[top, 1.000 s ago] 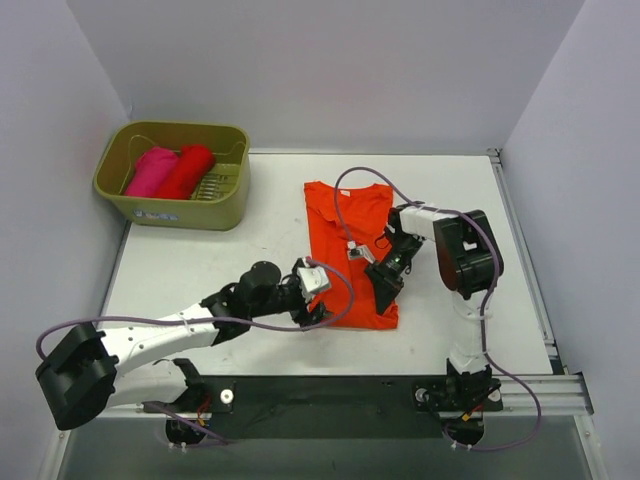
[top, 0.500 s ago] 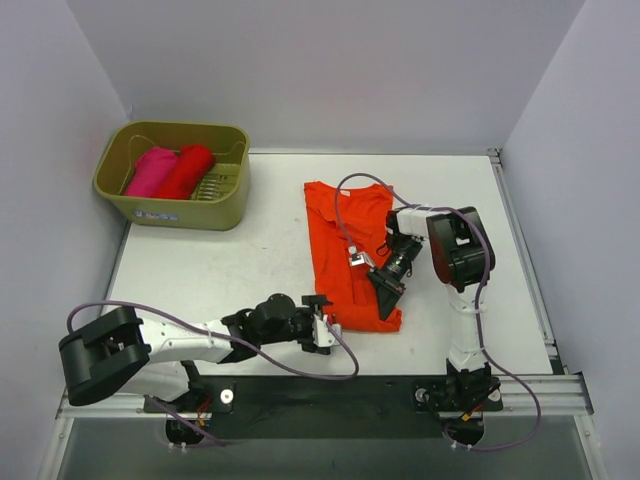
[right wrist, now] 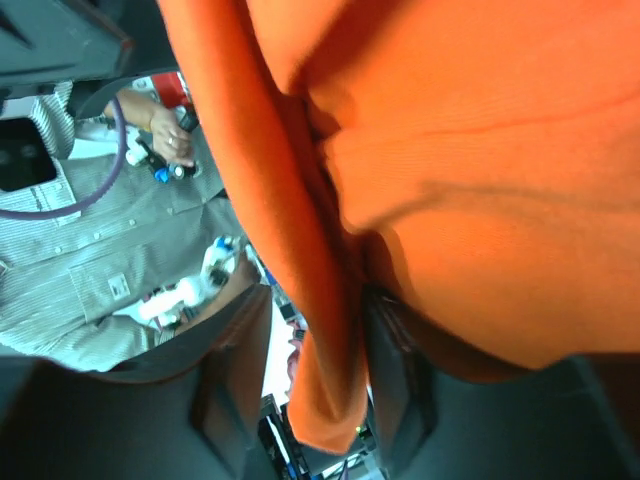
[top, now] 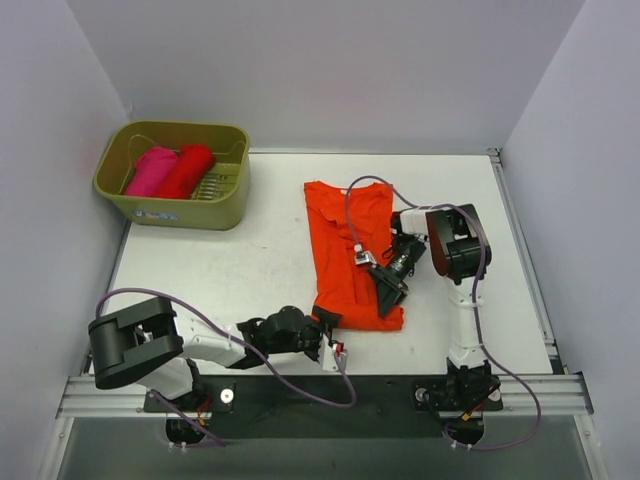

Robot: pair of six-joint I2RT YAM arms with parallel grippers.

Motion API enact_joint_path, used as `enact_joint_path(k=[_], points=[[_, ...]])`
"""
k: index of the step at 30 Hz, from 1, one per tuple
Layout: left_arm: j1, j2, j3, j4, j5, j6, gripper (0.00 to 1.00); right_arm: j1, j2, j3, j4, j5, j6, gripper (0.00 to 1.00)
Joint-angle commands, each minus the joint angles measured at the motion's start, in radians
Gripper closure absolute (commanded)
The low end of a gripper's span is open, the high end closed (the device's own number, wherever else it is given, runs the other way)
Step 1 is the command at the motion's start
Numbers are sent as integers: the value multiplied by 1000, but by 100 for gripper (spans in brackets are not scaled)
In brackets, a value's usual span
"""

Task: Roll the t-shirts
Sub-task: Roll the T-shirt to the center of the board.

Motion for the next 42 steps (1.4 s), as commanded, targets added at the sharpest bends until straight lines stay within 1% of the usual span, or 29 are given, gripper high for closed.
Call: enact_joint_path(k=[1,2,4,7,8,9,14,15,16,18,19,20,21,22,23,24,25,26,27,28,29,32,33,34,36,38,40,41,42], points=[[-6,3,-5,99,-31,59,25,-76,-82,15,-52,-35,-29,55],[-7,-7,-10,109,-40,58,25,-88,-100,19,-55,-38,-24,52],[-7,-14,-11,113,-63,54,24,-132,-154,51,-73,-53,-22,52],[-7,-9,-20,144,-51,100,24,-191,-232,81,-76,-75,-16,48],[-7,6,-17,150,-40,111,24,-197,-247,82,-72,-79,-12,41],[-9,17,-5,155,-31,122,24,-205,-269,84,-67,-80,-10,39],[-12,97,44,141,-13,133,26,-223,-367,23,18,-96,28,38],[-10,103,44,142,-10,146,26,-226,-425,1,46,-102,45,38],[-15,115,42,144,-9,156,26,-229,-463,-58,127,-101,65,38],[-23,137,45,149,-38,169,27,-232,-609,-137,248,-65,160,36],[-30,163,55,150,-54,174,27,-232,-675,-248,407,-40,194,35],[-32,173,61,144,-72,179,27,-229,-818,-305,501,-9,242,34],[-30,184,67,139,-80,185,28,-226,-896,-374,590,73,310,34],[-30,203,81,132,-85,185,28,-220,-975,-437,769,125,353,34],[-32,210,90,112,-88,185,28,-217,-1126,-564,855,175,385,33],[-32,218,96,101,-92,182,28,-205,-1198,-620,925,221,389,31],[-33,230,113,92,-95,179,29,-202,-1267,-669,1009,251,370,26],[-35,235,121,63,-95,170,29,-194,-1380,-754,1037,265,352,24],[-36,236,131,38,-86,163,31,-180,-1433,-787,1072,276,331,20],[-36,243,144,5,-86,154,32,-173,-1479,-818,1083,311,332,13],[-36,246,169,-61,-85,136,32,-168,-1551,-838,1086,322,330,12],[-35,256,196,-146,-62,104,38,-151,-1637,-878,1048,322,286,10],[-35,258,202,-163,-56,93,40,-147,-1646,-883,1022,319,278,10],[-35,264,214,-189,-48,81,44,-139,-1653,-880,1010,315,268,10],[-29,275,246,-255,-45,30,48,-131,-1656,-867,956,292,260,11],[-18,284,269,-320,-8,-28,60,-108,-1653,-847,924,278,255,11],[2,286,292,-350,15,-77,67,-87,-1653,-840,893,281,251,12],[13,286,296,-371,56,-118,77,-70,-1653,-841,887,282,234,13],[19,283,299,-377,69,-143,83,-62,-1653,-843,869,281,223,14]])
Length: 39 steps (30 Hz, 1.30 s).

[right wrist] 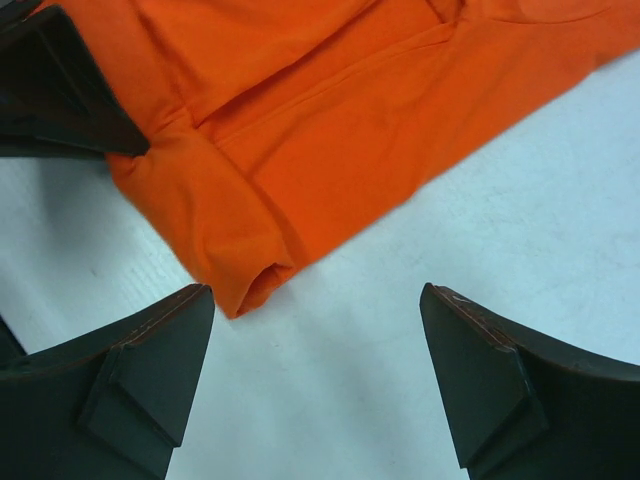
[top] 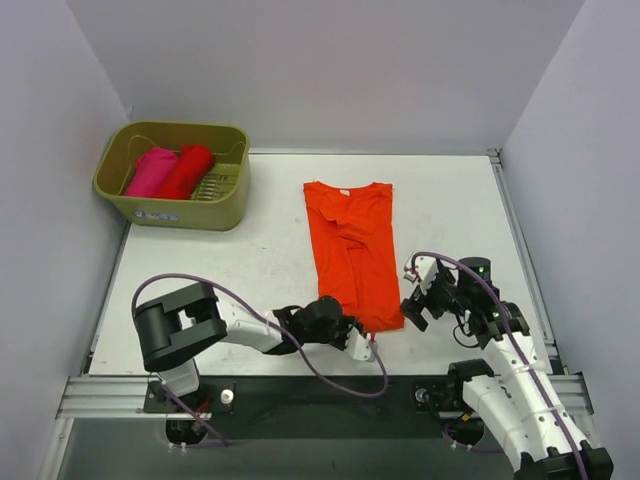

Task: Roll the t-shirts
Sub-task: Roll the T-shirt to the center of the board.

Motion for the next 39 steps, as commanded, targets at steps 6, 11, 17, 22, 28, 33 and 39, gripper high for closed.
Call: enact_joint_path(k=[6,11,17,22,28,33,39], points=[[186,4,92,-319,506,-310,98,47,-65,-21,-166,-107,-338,18],[272,45,183,-414,704,-364,98,55,-288,-139,-181,-253,-483,8],[338,88,211,-372,882,-439,97,108,-317,-213,-123,-299,-447,0],[381,148,284,-388,992,-508,96,191,-166,-196,-37,-245,-434,2],[406,194,349,-392,1054,-545,96,355,3,-164,63,-141,-379,9],[422,214,387,-417,1086,-525,95,475,10,-219,211,-14,-298,10],[438,243,448,-589,1114,-402,95,553,74,-216,330,120,-223,11]])
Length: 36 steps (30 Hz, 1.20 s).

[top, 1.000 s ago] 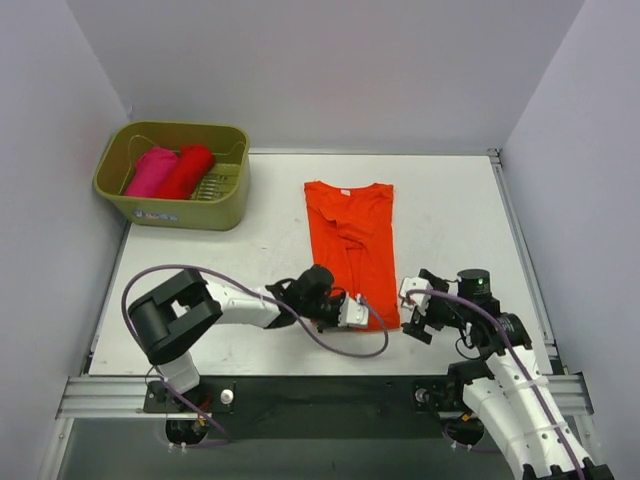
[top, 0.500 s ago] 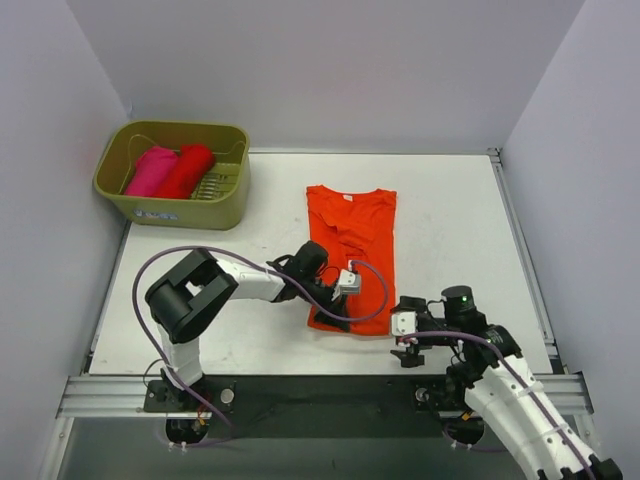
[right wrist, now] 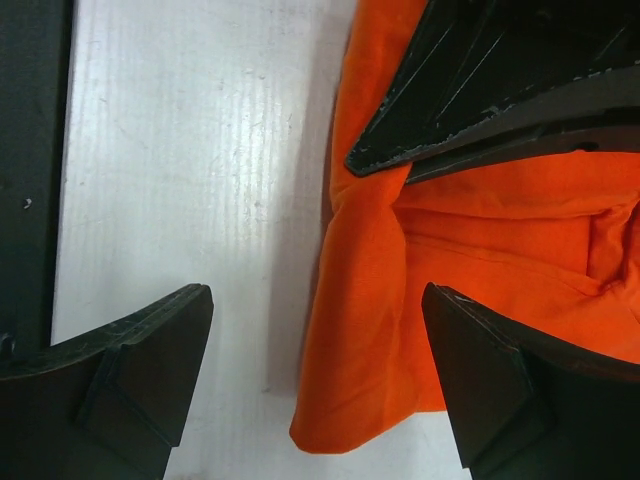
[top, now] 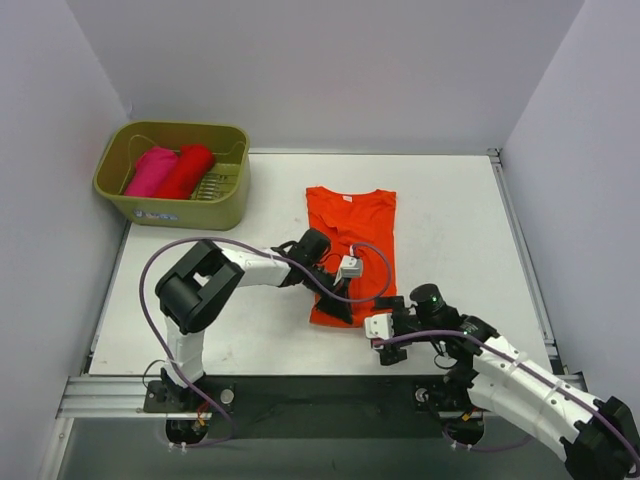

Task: Roll the t-shirts
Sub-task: Roll the T-shirt to the center of the board.

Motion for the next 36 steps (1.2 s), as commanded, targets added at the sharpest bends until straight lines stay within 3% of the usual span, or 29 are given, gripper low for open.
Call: enact_joint_path(k=[1,8,11,14,21,23,29,36], points=[[16,20,56,-106,86,80,95,41,86,9,119,113,73,12],[41,50,102,-178,121,128,94,52,225,29,167,195,76,34],[50,69,145,-280,130,200,94,40,289,78,145,211,125,63],[67,102,192,-380,152,241,93,-21,326,144,41,159,168,77],[99,192,357,-733,184,448,93,-209,470,263,-160,-56,228,81],[117,209,375,-747,193,439,93,-239,510,300,-206,-108,213,82],[154,234,351,-537,126,169,93,-301,674,394,-323,-212,147,83],[171,241,298,-259,14,-116,92,-364,890,520,-412,-232,105,84]])
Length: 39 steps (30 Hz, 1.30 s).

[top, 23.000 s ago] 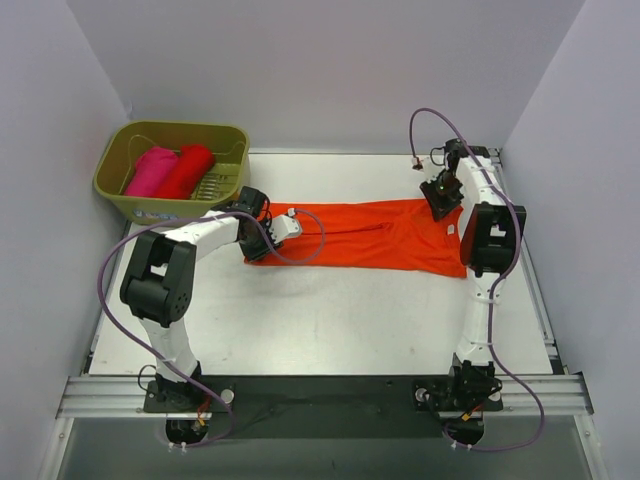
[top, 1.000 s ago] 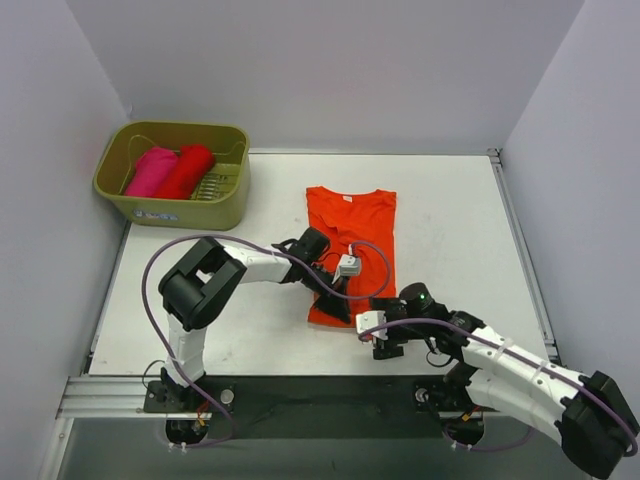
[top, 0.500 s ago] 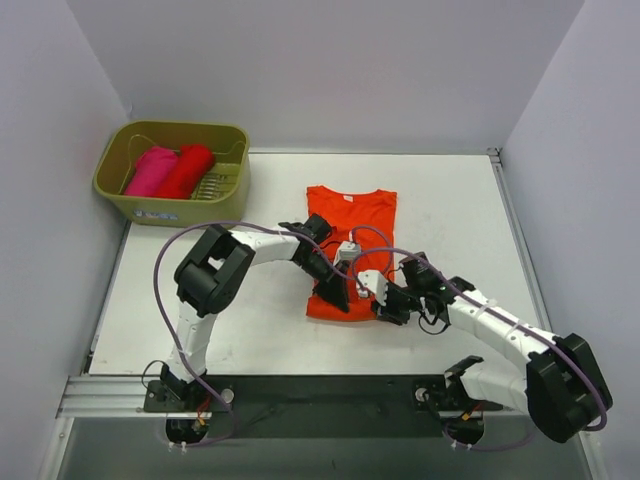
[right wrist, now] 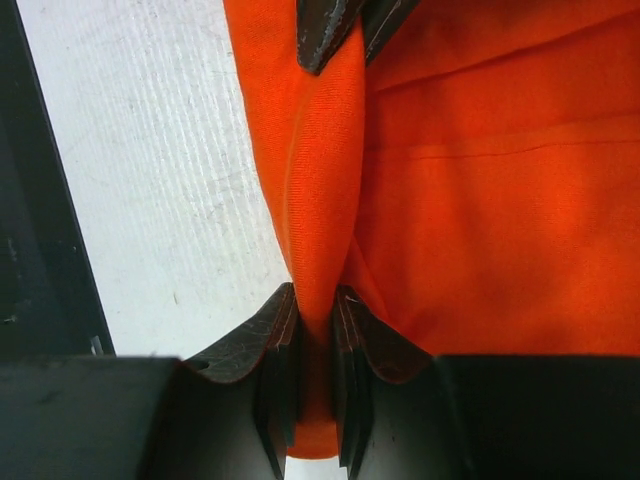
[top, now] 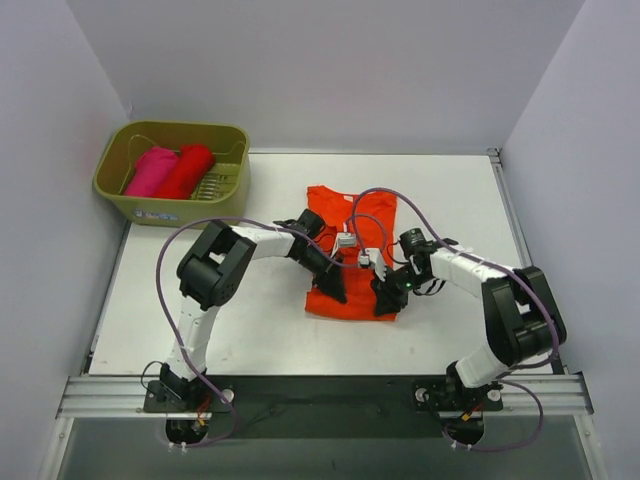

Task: Roll the t-shirts
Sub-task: Roll the T-shirt to the center of the board.

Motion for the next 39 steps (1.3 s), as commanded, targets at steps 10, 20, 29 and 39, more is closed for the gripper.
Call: enact_joint_path(k=[10,20,29,39], points=[[48,-18,-69,294,-176,-261,68,-90,310,261,-349,1,-48,83],[121,-378,-154,471,-449,-340,48,-88,471,461,-516,15,-95,80],[-94,-746,-551,530,-828,110,34,-88,588,590,-669,39,-166,84],[-412,-710,-873,1066,-1212,351,26,-99,655,659,-726,36,-109,84]])
